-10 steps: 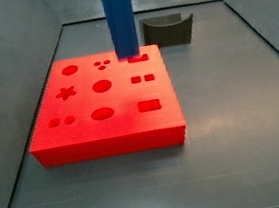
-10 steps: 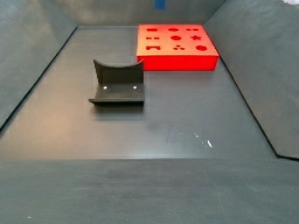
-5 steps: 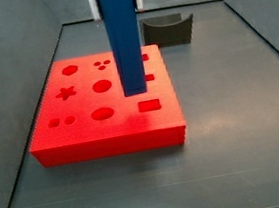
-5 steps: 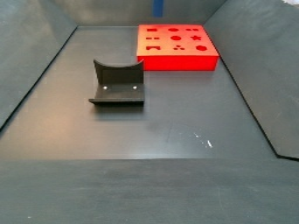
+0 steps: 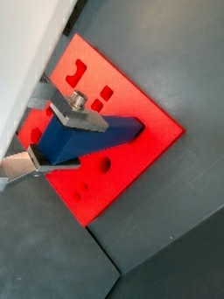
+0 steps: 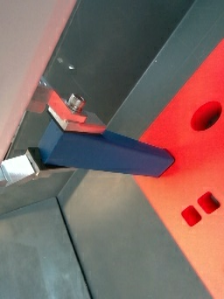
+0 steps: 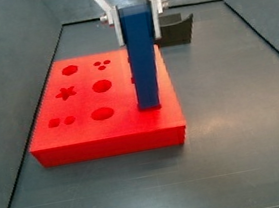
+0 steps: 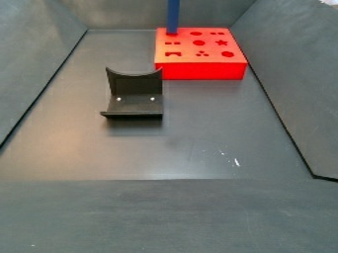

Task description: Insert the rectangle object.

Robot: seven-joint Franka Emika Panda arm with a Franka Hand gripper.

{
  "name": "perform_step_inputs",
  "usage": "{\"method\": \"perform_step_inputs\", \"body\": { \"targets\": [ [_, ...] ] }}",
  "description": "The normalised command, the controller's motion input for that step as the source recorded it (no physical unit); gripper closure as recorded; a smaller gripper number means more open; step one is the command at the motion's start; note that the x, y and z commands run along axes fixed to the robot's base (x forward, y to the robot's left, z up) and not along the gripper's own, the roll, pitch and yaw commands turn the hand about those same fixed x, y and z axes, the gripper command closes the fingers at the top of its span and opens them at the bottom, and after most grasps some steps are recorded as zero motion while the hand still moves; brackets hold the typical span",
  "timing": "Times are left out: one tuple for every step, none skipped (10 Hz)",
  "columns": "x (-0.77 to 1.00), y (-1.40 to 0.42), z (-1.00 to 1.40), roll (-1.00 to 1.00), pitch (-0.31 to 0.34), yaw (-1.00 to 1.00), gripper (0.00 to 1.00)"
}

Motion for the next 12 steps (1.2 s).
{"method": "perform_step_inputs", "body": {
  "targets": [
    [0.04, -0.06, -0.25, -0.04, -0.043, 0.0, 1.0],
    [0.13, -0.03, -0.23, -0.01, -0.021, -0.05, 1.0],
    [0.14, 0.0, -0.22, 0.0, -0.01, -0.06, 1.0],
    [0.18, 0.0, -0.26, -0.01, -0.003, -0.07, 1.0],
    [0.08, 0.02, -0.41, -0.11, -0.029, -0.12, 1.0],
    [0.0, 0.09, -0.63, -0.25, -0.099, -0.13, 1.0],
    [0.0, 0.0, -0.73, -0.18, -0.136, -0.12, 1.0],
    [-0.03, 0.0, -0.74, -0.15, -0.151, -0.07, 1.0],
    [-0.05, 0.0, -0.78, -0.12, -0.154, -0.05, 1.0],
    [-0.05, 0.0, -0.77, -0.1, -0.17, -0.05, 1.0],
    [0.0, 0.0, -0.24, -0.08, -0.093, -0.04, 1.0],
    [0.0, 0.0, 0.0, 0.0, 0.0, 0.0, 1.0]
  ]
}}
